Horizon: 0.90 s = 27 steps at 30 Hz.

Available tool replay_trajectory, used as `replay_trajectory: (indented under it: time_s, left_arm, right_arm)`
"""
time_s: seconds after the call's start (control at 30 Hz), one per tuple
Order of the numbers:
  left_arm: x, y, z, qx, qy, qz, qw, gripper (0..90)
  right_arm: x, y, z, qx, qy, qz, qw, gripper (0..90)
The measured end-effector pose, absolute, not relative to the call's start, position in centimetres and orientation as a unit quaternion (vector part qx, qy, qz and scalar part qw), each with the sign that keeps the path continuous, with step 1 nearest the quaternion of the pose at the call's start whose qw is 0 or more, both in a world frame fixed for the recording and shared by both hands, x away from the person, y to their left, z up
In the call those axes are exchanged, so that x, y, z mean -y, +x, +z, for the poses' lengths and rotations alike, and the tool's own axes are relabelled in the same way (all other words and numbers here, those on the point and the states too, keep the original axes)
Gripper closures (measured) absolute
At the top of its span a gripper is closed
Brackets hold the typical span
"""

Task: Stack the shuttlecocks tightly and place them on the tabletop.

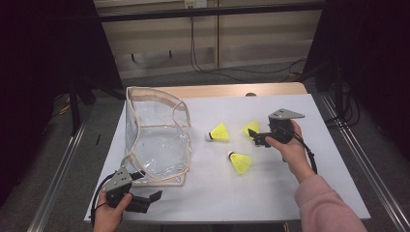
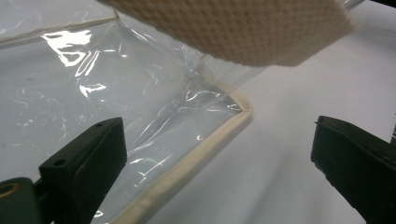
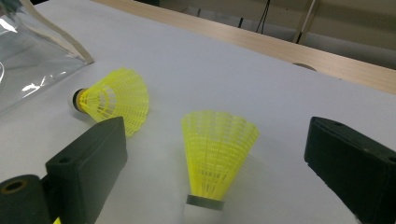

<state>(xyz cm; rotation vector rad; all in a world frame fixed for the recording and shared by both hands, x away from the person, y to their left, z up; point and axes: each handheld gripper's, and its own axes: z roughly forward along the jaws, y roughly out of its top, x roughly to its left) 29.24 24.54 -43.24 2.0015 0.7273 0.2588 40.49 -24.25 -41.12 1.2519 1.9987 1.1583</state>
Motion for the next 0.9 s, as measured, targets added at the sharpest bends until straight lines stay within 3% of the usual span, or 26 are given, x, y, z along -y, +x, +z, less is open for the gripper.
replay_trajectory:
  time_s: [0.3, 0.9]
  left_arm:
    - [-24.5, 29.2, -43.2, -0.298, 0.820, 0.106, 0.478, 3.3]
    - [-24.6, 29.3, -43.2, -0.299, 0.819, 0.113, 0.476, 3.3]
  right_arm:
    - [24.5, 41.6, -40.8, -0.744, 0.459, 0.413, 0.254, 5.6]
    - [23.3, 43.0, -41.4, -0.761, 0.446, 0.400, 0.249, 19.3]
